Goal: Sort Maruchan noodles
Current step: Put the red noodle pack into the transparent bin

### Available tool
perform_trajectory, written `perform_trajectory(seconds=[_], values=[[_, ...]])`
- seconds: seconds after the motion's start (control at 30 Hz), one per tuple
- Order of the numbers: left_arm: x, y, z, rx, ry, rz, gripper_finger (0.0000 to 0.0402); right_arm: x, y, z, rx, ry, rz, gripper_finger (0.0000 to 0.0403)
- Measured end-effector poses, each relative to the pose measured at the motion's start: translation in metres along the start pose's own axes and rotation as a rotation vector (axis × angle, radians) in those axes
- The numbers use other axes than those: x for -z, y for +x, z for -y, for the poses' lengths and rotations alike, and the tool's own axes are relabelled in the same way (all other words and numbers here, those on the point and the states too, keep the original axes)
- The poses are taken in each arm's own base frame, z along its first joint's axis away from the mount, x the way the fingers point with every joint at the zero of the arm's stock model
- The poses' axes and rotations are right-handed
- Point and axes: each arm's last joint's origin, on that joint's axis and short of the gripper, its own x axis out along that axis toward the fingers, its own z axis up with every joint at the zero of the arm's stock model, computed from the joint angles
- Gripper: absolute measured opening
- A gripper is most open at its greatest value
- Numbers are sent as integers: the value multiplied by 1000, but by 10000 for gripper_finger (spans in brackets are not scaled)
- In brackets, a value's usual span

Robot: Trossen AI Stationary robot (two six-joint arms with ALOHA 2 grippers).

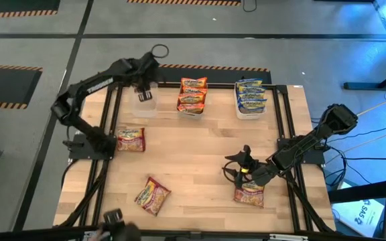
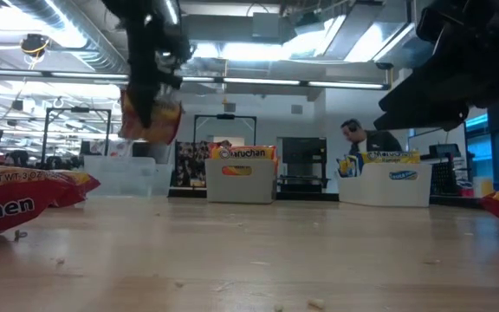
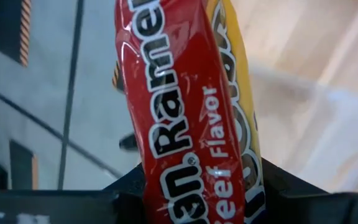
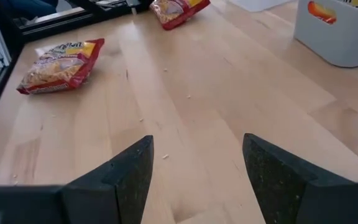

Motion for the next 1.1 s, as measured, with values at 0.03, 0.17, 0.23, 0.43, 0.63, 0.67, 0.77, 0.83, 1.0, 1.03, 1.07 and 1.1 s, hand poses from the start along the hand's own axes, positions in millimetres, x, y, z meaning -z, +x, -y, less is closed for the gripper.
perform_trajectory(seconds=[0.03, 0.17, 0.23, 0.43, 0.63, 0.67, 0.77, 0.83, 1.0, 1.03, 1.07, 1.1], values=[[1, 9, -5, 5, 2, -29, 131, 0, 0, 0, 0, 2, 2, 232], [-1, 47, -13, 54, 70, -129, 131, -1, 0, -1, -5, 14, 8, 232], [-4, 62, -13, 70, 114, -146, 131, -1, 0, -1, -4, 33, 7, 232], [-8, 91, -11, 125, 202, -191, 131, -1, 0, -1, -4, 59, 9, 232], [-6, 96, -19, 185, 193, -105, 131, -1, 0, -1, -5, 90, 9, 232], [-5, 97, -21, 189, 196, -105, 131, -1, 0, -1, -5, 91, 10, 232], [0, 102, -25, 188, 192, -98, 131, -2, 0, -2, -12, 100, 17, 232], [5, 109, -25, 205, 173, -78, 131, -3, 0, -2, -14, 103, 21, 232], [9, 123, -24, 176, 145, -28, 135, -3, 0, -2, -14, 105, 21, 232], [9, 124, -23, 166, 145, -17, 138, -3, 0, -2, -14, 107, 21, 232], [8, 125, -22, 156, 144, -12, 141, -3, 0, -2, -15, 108, 22, 232], [8, 127, -22, 149, 143, -5, 145, -3, 0, -2, -16, 110, 24, 232]])
